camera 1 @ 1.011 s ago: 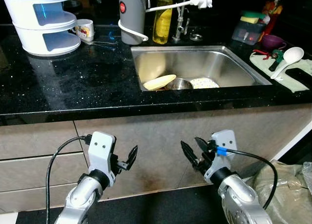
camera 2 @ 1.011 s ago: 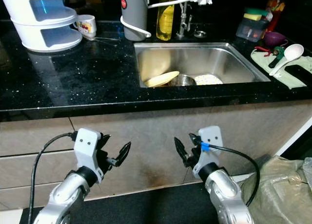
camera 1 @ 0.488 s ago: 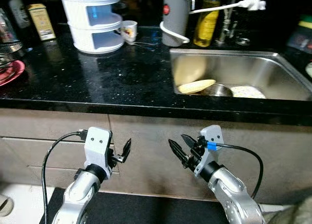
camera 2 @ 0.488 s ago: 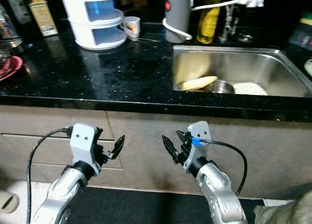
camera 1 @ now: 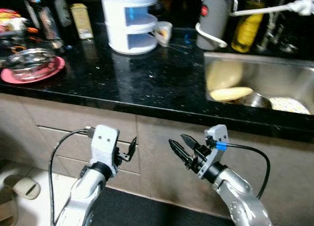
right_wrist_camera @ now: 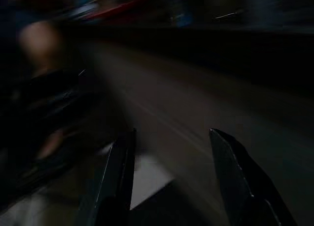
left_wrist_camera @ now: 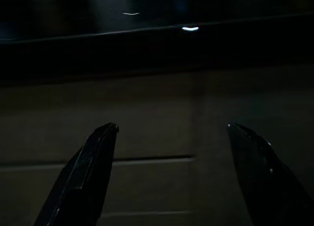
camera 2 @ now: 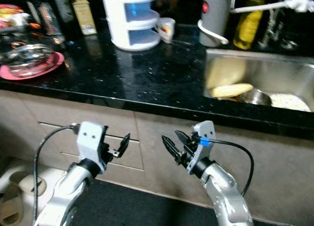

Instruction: Kitchen organization

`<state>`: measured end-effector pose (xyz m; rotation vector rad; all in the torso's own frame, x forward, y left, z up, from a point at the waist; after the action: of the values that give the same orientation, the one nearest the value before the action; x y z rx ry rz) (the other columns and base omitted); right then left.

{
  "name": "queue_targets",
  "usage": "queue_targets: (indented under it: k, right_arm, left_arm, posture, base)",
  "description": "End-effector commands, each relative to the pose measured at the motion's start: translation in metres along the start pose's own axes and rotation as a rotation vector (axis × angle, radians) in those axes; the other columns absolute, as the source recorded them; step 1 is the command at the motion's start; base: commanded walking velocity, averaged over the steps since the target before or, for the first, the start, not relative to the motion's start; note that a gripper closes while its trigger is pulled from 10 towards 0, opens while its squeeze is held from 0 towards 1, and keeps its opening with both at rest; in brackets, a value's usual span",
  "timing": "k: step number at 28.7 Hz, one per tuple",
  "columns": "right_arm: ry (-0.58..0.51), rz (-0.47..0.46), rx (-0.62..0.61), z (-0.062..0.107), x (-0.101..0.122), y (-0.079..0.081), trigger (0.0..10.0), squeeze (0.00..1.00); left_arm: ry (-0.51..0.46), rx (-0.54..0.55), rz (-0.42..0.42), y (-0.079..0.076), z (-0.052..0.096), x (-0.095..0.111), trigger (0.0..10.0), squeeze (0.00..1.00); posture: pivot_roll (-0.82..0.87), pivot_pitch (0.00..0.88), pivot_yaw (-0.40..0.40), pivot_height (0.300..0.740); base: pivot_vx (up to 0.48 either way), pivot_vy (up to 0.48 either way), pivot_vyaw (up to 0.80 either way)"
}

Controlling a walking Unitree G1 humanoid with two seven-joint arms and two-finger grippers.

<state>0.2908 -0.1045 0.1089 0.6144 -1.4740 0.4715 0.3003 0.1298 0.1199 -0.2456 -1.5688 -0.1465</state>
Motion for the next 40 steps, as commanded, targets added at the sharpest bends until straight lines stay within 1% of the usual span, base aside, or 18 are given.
queue_targets:
  k: [1,6,13,29,33,36,37,39,40]
  right_arm:
    - [-0.007,-0.02,0.025,0.002,0.002,0.002,10.0,0.0]
    - [-0.016,-0.032,0.048,0.003,0.003,0.007,10.0,0.0]
    - [-0.022,-0.041,0.065,0.003,0.004,0.01,10.0,0.0]
    - [-0.028,-0.056,0.121,0.007,0.006,0.016,10.0,0.0]
    - [-0.036,-0.065,0.118,0.008,0.007,0.014,10.0,0.0]
    - [-0.063,-0.067,0.058,0.006,0.014,0.004,10.0,0.0]
    - [-0.068,-0.062,0.052,0.005,0.016,0.003,10.0,0.0]
    - [-0.105,-0.083,0.055,0.003,0.023,0.003,10.0,0.0]
    - [-0.105,-0.083,0.055,0.003,0.023,0.003,10.0,0.0]
  left_arm:
    - [0.025,-0.007,0.006,-0.002,0.002,-0.006,10.0,0.0]
    - [0.026,-0.039,0.007,-0.005,0.004,-0.005,10.0,0.0]
    - [0.032,-0.055,0.007,-0.006,0.005,-0.006,10.0,0.0]
    - [0.04,-0.071,0.031,-0.009,0.006,-0.007,10.0,0.0]
    - [0.041,-0.072,0.031,-0.01,0.007,-0.007,10.0,0.0]
    - [0.037,-0.078,0.045,-0.011,0.007,-0.007,10.0,0.0]
    - [0.035,-0.079,0.049,-0.011,0.007,-0.007,10.0,0.0]
    - [0.036,-0.077,0.055,-0.01,0.007,-0.007,10.0,0.0]
    - [0.036,-0.077,0.055,-0.01,0.007,-0.007,10.0,0.0]
  posture:
    - [-0.05,0.0,-0.02,0.74]
    - [-0.05,0.0,-0.01,0.74]
    - [-0.05,0.0,-0.006,0.74]
    - [-0.05,0.0,-0.004,0.74]
    - [-0.05,0.0,-0.004,0.74]
    - [-0.05,0.0,-0.006,0.74]
    - [-0.05,0.0,-0.006,0.74]
    - [-0.05,0.0,-0.004,0.74]
    - [-0.05,0.0,-0.004,0.74]
  base:
    - [0.0,0.0,0.78]
    - [0.0,0.0,0.77]
    - [0.0,0.0,0.77]
    - [0.0,0.0,0.78]
    - [0.0,0.0,0.76]
    - [0.0,0.0,0.0]
    - [0.0,0.0,0.0]
    - [0.0,0.0,0.0]
    - [0.0,0.0,0.0]
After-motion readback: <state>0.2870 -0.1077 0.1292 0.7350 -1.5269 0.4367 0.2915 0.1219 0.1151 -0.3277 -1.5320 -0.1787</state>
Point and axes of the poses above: a point about 5 cm out from each wrist's last joint towards the gripper, its own z axis pointing back from the gripper into the wrist, its own x axis along the axis of the wrist's last joint, y = z × x, the point moved 4 cm from there along -z, pointing out of the wrist towards the gripper, and after that the axes turned 8 degrees about z, right-handed, at the moved point
